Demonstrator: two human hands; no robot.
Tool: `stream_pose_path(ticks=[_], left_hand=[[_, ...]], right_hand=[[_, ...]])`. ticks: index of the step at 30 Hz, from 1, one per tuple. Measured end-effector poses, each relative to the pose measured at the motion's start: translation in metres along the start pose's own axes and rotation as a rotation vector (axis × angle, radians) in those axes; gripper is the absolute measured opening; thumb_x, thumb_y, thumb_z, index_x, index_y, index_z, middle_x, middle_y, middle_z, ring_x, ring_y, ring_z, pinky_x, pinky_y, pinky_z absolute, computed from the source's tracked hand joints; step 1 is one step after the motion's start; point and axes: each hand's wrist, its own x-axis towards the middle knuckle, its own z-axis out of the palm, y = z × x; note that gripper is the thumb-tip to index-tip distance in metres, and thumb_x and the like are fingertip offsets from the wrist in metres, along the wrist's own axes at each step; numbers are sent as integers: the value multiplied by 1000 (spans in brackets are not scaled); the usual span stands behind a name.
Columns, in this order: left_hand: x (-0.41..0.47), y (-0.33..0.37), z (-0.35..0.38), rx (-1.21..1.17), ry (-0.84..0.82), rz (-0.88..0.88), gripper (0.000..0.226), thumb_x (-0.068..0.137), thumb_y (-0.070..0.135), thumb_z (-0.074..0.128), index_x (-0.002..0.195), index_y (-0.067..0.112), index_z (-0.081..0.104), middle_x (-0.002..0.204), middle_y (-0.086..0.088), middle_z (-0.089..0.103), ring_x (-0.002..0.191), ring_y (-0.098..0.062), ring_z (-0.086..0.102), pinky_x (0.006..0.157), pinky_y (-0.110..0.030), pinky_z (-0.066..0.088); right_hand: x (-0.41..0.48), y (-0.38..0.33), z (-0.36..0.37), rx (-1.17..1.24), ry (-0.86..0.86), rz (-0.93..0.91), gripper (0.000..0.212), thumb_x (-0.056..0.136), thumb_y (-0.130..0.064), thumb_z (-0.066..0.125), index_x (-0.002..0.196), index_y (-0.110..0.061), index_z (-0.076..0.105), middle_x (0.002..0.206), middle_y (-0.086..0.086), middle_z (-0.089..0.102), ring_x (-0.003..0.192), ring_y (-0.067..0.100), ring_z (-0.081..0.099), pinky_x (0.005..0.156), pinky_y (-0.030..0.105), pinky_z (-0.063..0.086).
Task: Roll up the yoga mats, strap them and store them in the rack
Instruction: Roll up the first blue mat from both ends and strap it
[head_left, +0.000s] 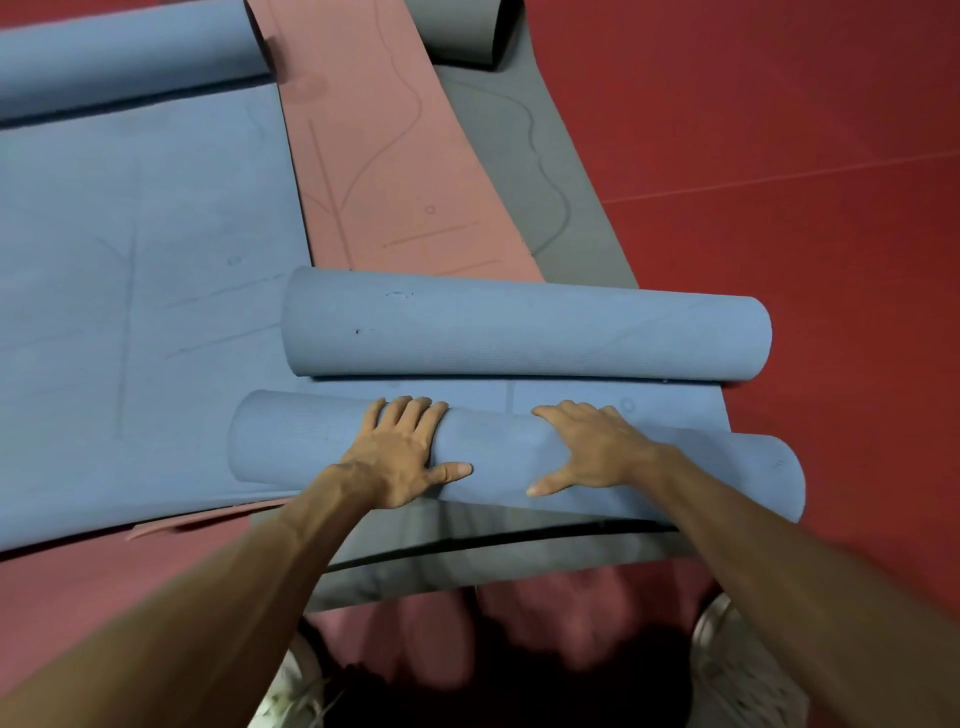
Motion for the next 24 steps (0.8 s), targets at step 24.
stream_pose_path(ticks=[24], left_hand=[[79,-11,-31,-87,3,-165,69,95,62,12,152,23,20,162,0,0,148,-13,-5,118,-42,-11]], right_hand=[[36,1,-2,-37,355,188,59,91,-69,21,131,-33,47,131,-5,52,124,19,44,102,38,28]])
